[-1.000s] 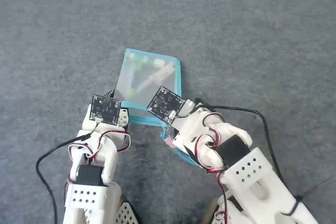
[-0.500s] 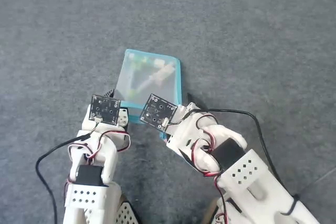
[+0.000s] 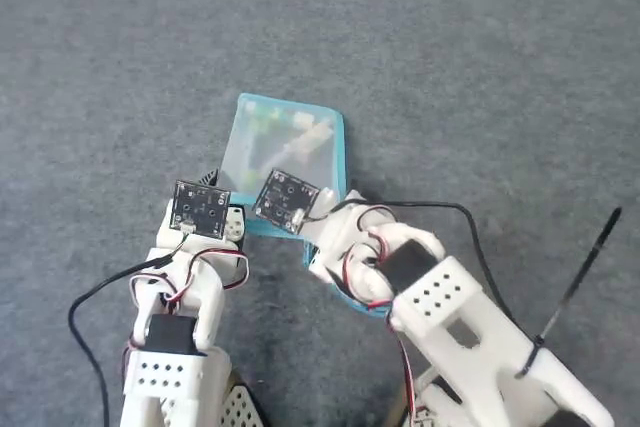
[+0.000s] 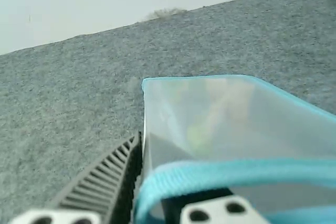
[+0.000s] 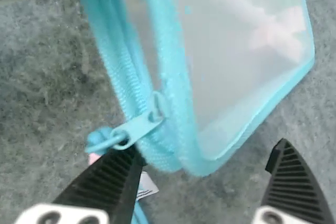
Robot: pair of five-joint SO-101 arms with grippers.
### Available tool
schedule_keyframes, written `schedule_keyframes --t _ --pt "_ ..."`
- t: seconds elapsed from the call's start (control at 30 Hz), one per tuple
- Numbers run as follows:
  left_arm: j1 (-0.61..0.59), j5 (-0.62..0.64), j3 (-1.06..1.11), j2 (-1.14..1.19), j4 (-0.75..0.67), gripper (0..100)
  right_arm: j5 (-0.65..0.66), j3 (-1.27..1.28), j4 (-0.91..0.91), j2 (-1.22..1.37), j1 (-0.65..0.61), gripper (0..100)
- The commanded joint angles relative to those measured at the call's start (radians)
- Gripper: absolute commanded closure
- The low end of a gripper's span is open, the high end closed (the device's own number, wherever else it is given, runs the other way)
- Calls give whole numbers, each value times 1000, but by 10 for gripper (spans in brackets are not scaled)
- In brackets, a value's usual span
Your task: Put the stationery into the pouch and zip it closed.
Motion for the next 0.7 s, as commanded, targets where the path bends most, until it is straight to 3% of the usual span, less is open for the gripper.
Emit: schedule_keyframes --t 0.0,0.33,0.67 --pt "-5 14 -22 -12 -29 988 6 -78 -24 -2 28 666" --pt "-3 14 -22 -14 -29 988 6 -89 -59 -4 22 900" --pt "-3 11 -22 -14 -29 988 -29 -100 -56 5 44 987"
